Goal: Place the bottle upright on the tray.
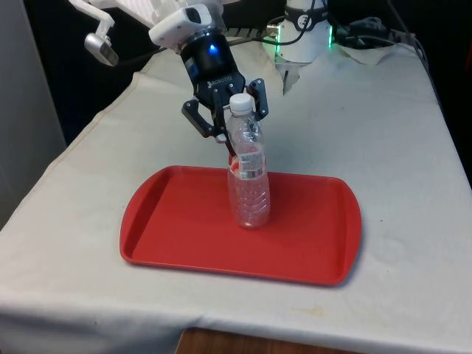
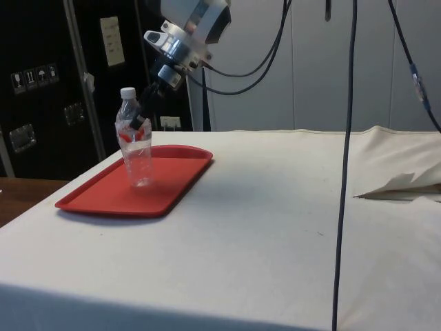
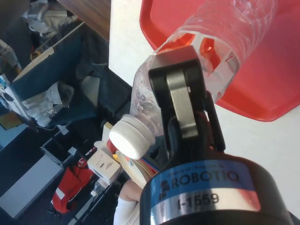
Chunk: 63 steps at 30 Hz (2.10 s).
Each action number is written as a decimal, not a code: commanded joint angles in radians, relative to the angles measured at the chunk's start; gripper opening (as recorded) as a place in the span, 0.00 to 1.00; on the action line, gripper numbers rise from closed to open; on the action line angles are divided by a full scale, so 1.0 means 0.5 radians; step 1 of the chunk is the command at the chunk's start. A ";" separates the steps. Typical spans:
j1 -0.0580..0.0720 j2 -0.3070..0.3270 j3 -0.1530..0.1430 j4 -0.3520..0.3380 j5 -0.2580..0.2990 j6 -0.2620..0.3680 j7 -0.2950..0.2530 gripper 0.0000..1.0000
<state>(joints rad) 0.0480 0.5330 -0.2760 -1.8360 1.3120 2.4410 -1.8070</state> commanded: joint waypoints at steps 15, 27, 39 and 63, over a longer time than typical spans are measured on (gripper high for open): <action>0.002 0.002 -0.002 0.002 0.004 -0.012 -0.002 0.00; 0.000 0.008 -0.004 0.000 0.000 -0.028 0.000 0.00; 0.002 0.010 -0.010 0.002 0.002 -0.044 0.000 0.00; 0.000 0.010 -0.012 0.000 0.000 -0.066 -0.002 0.00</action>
<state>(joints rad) 0.0480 0.5380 -0.2820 -1.8360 1.3120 2.4080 -1.8080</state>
